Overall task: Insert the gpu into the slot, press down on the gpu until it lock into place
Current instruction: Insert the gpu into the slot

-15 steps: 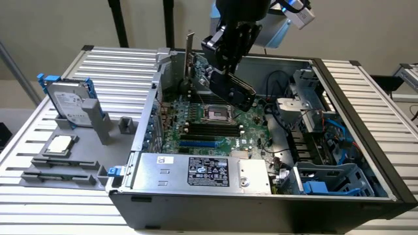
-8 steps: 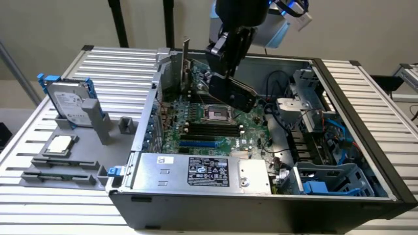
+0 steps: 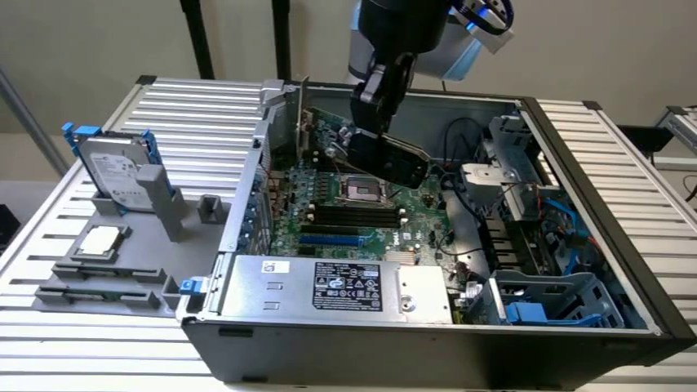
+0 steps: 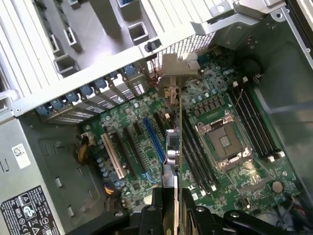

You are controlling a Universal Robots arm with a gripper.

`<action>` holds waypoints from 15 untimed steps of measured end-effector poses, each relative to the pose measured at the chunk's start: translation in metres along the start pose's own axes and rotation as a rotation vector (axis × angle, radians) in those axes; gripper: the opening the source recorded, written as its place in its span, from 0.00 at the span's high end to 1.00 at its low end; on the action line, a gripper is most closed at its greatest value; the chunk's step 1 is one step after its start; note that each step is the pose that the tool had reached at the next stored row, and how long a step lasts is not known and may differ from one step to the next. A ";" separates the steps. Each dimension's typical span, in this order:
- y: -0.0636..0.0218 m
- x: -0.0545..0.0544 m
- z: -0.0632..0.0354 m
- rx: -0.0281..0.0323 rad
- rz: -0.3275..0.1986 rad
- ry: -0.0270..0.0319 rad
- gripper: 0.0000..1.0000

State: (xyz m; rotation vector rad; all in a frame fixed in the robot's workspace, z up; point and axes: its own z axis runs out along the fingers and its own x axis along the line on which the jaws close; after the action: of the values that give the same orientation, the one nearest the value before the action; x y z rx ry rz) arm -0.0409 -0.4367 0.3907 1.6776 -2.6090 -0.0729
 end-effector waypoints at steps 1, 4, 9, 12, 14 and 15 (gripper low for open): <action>-0.0001 0.000 0.0007 -0.0007 -0.019 -0.0017 0.74; -0.0002 0.000 0.0026 -0.0035 -0.071 -0.0077 0.74; -0.0004 0.000 0.0060 -0.0077 -0.159 -0.0181 0.74; -0.0005 0.000 0.0078 -0.0075 -0.210 -0.0221 0.74; -0.0007 0.000 0.0089 -0.0056 -0.244 -0.0237 0.74; -0.0007 0.000 0.0094 -0.0036 -0.260 -0.0242 0.74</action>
State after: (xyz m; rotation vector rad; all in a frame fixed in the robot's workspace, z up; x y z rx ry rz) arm -0.0408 -0.4367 0.3812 2.0161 -2.3885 -0.1058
